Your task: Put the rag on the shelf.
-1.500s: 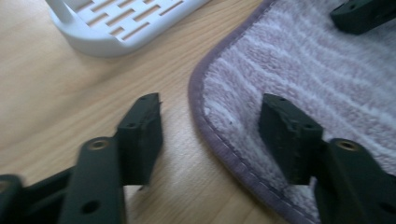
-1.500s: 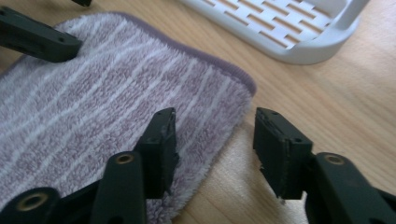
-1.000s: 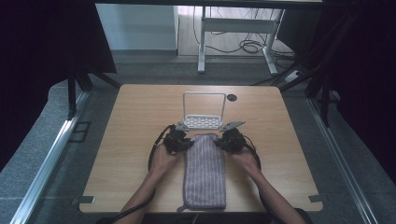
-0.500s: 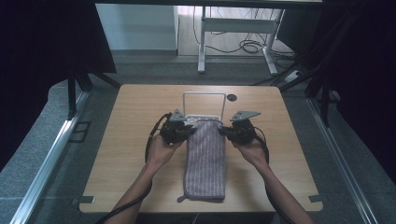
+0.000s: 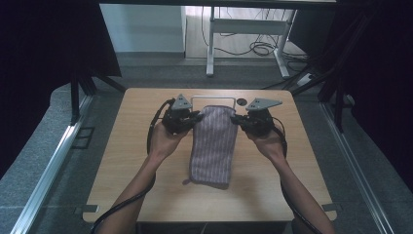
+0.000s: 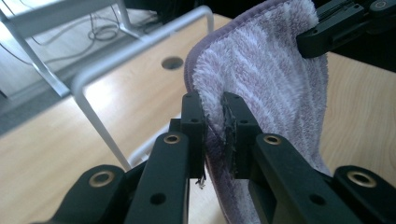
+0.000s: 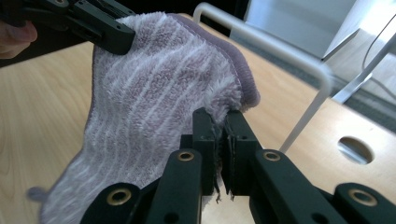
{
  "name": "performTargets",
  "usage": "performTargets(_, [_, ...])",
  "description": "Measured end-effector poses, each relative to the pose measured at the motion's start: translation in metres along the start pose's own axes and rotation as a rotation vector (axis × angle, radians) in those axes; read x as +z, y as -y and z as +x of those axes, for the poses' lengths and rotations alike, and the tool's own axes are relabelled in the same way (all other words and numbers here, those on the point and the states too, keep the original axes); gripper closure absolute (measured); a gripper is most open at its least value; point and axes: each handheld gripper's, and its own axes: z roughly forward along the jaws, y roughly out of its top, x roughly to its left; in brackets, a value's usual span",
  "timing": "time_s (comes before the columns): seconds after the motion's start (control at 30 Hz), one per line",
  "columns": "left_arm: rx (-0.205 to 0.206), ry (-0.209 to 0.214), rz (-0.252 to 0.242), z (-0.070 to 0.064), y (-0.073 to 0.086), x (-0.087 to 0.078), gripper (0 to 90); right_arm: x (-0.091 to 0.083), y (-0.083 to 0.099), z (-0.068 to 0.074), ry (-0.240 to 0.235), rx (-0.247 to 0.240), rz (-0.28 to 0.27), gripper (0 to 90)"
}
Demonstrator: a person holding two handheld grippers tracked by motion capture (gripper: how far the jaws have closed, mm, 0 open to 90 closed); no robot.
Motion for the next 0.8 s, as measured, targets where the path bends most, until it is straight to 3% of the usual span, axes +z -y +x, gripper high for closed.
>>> performTargets(0.23, [0.055,-0.039,-0.017,0.007,-0.027,-0.010,80.1,-0.008,-0.029,-0.008,0.037,-0.031,-0.028,84.7])
performTargets(0.8, [0.109,-0.140,-0.022,0.035,-0.088,-0.013,79.5,-0.011,-0.093,-0.036,0.127,-0.059,-0.082,84.3])
